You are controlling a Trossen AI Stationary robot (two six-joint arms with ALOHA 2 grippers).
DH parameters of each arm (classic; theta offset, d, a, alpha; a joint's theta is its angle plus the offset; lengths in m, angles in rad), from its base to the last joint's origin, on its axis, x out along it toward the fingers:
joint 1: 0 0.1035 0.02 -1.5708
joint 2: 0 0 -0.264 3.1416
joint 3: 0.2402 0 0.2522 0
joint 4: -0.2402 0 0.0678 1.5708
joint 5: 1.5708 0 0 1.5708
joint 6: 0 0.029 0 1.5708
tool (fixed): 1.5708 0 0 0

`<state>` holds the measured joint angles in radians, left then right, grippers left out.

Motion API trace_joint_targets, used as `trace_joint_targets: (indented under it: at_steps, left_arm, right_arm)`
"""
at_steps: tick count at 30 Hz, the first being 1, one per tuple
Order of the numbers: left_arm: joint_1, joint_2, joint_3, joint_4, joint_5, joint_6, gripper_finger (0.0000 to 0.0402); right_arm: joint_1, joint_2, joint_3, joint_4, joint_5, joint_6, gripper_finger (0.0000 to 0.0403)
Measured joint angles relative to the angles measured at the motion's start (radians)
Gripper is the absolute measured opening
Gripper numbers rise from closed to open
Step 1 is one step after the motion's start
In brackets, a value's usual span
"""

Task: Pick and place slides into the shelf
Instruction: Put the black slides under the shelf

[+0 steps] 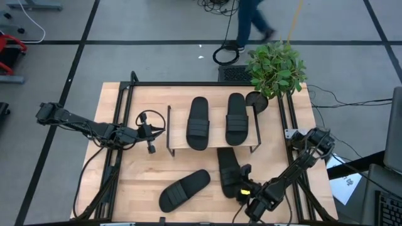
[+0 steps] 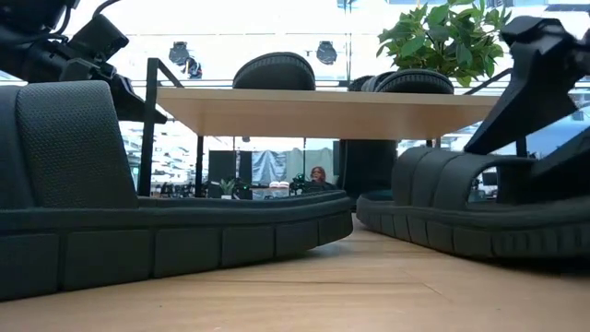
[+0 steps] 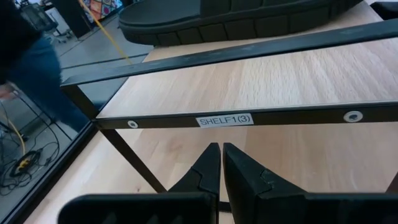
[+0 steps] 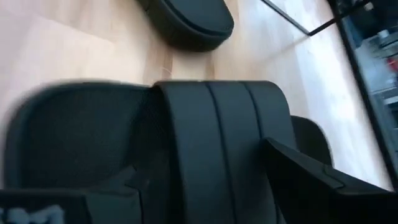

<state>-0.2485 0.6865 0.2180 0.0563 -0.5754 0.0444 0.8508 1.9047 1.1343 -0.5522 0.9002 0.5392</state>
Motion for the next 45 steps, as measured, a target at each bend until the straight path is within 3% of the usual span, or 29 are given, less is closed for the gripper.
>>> trace_joint_targets:
  at_steps: [5, 12, 25, 37, 45]
  left_arm:
    - [0.000, 0.000, 0.000, 0.000, 0.000, 0.003, 0.0021]
    - [0.000, 0.000, 0.000, 0.000, 0.000, 0.005, 0.0021]
    - [0.000, 0.000, 0.000, 0.000, 0.000, 0.000, 0.0021]
    - [0.000, 0.000, 0.000, 0.000, 0.000, 0.003, 0.0021]
    - [0.000, 0.000, 0.000, 0.000, 0.000, 0.003, 0.0021]
  right_arm:
    - [-0.033, 0.064, -0.019, -0.013, 0.046, -0.007, 0.0190]
    - [-0.028, 0.098, -0.019, -0.021, 0.166, -0.007, 0.0019]
    - [-0.032, 0.103, 0.101, -0.147, 0.342, -0.004, 0.0003]
    - [-0.088, 0.105, 0.088, -0.516, 0.249, 0.384, 0.0001]
    - [-0.132, 0.105, 0.023, -0.465, 0.201, 0.396, 0.0001]
